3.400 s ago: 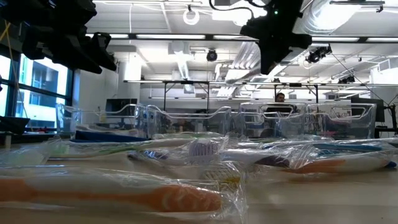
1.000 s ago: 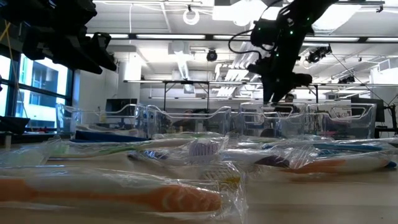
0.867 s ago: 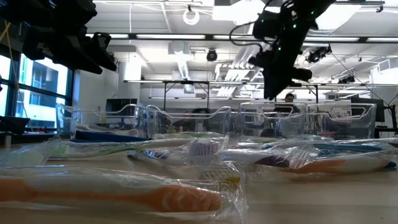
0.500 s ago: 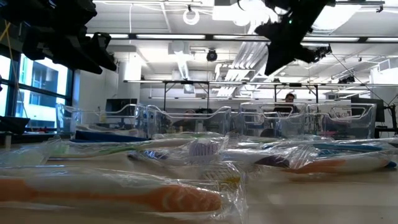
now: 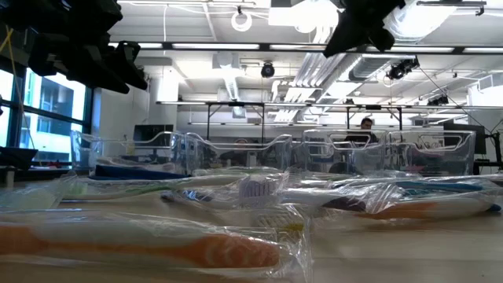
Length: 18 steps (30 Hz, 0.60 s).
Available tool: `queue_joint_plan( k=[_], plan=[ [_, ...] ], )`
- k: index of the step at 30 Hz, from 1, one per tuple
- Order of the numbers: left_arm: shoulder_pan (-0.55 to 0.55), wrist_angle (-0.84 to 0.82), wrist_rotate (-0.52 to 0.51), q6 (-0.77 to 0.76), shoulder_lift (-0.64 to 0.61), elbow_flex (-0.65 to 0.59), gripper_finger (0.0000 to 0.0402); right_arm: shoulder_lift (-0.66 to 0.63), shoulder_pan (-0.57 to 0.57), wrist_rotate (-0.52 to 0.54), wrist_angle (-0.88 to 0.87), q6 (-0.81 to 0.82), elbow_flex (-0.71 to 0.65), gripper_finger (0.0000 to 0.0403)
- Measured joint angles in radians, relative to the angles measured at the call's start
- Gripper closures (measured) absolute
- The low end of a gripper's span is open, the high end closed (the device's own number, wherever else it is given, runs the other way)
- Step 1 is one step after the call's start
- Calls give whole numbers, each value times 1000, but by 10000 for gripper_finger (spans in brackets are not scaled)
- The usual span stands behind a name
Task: Pick & Place Toothbrushes
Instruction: Put the green toothbrush into the middle left transparent bin
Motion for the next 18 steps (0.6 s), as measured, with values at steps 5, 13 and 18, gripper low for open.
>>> queue_joint_plan(
  k=[5, 13, 18],
  plan=[
    [0, 0, 0, 0, 0, 0, 192, 5, 85, 79, 60, -11, 0, 400],
    [0, 0, 0, 0, 0, 0, 192, 24, 225, 206, 125, 0, 0, 400],
    [0, 0, 0, 0, 0, 0, 192, 76, 300, 222, 131, 51, 0, 400]
  ],
)
